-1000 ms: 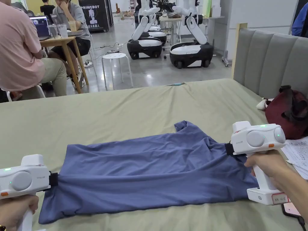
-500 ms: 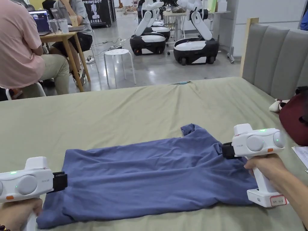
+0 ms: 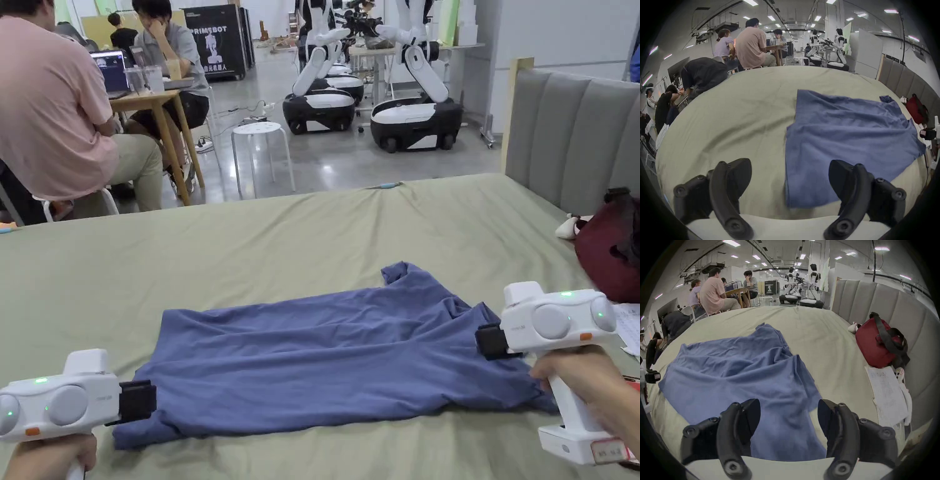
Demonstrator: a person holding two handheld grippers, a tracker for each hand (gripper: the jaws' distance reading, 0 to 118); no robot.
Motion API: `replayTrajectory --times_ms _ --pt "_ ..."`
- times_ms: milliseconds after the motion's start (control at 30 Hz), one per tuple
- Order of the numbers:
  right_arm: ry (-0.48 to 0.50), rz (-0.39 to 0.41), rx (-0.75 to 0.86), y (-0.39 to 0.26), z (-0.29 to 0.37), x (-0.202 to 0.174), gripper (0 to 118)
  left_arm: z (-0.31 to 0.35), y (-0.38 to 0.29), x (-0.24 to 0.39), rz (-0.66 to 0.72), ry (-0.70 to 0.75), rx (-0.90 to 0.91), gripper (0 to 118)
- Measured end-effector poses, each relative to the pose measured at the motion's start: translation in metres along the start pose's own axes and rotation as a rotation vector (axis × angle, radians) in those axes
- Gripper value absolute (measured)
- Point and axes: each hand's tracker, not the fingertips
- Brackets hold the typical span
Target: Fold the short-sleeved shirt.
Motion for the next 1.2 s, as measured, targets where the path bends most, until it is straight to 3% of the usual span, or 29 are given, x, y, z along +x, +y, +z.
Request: replayTrajectory --times_ms 100,133,167,200,233,267,467,500,600,700,733,800,833,867,933,1000,1067,1200 --pt "0.009 -0.019 -0.017 -0.011 0.008 0.004 78 0.001 -0.013 0.000 -0.005 0.006 -0.031 101" --pt "0.015 -0.024 -0.024 -0.014 0.010 0.005 78 0.000 -0.018 0.001 -0.001 0.001 -0.049 93" --pt "0.017 -0.028 -0.023 -0.017 0.012 0.005 74 0.000 -0.021 0.002 0.004 -0.005 -0.057 67" --pt "0.019 -0.032 -0.015 -0.019 0.015 0.005 67 -0.001 -0.023 0.003 0.009 -0.012 -0.061 31" --pt "0.019 -0.033 -0.007 -0.020 0.017 0.005 59 -0.001 -0.027 0.004 0.024 -0.032 -0.058 8" --pt "0.017 -0.033 -0.004 -0.022 0.018 0.006 52 -0.002 -0.028 0.006 0.036 -0.037 -0.044 8" --pt "0.007 -0.032 -0.015 -0.026 0.018 0.008 54 -0.014 -0.027 0.015 -0.012 -0.005 -0.045 8" --pt "0.006 -0.034 -0.013 -0.028 0.017 0.009 58 -0.015 -0.026 0.015 -0.013 -0.005 -0.046 8" --pt "0.003 -0.049 -0.022 -0.033 0.010 0.012 90 -0.021 -0.026 0.012 -0.014 -0.002 -0.050 8" --pt "-0.013 -0.057 -0.066 -0.041 0.000 0.014 91 -0.019 -0.029 0.013 -0.018 -0.007 -0.044 7" --pt "-0.025 -0.056 -0.097 -0.044 -0.004 0.014 89 -0.019 -0.029 0.013 -0.022 -0.009 -0.043 7" --pt "-0.031 -0.056 -0.160 -0.053 -0.014 0.014 74 -0.015 -0.031 0.015 -0.029 -0.010 -0.042 6" --pt "0.007 -0.077 -0.146 -0.057 -0.016 0.014 72 -0.015 -0.032 0.015 -0.031 -0.010 -0.042 6" --pt "-0.025 -0.083 -0.109 -0.057 -0.013 0.013 58 -0.014 -0.032 0.015 -0.033 -0.009 -0.042 6" --pt "-0.004 -0.054 -0.115 -0.051 -0.005 0.008 10 -0.009 -0.033 0.018 -0.040 -0.008 -0.043 6" --pt "0.109 -0.043 -0.109 -0.047 0.002 0.002 10 -0.006 -0.034 0.017 -0.050 -0.008 -0.047 6" --pt "0.009 -0.009 -0.120 -0.045 0.005 -0.004 10 0.002 -0.035 0.016 -0.057 -0.004 -0.047 5" --pt "0.032 -0.022 -0.100 -0.049 0.016 -0.002 10 0.023 -0.042 0.005 -0.012 -0.033 -0.029 5"
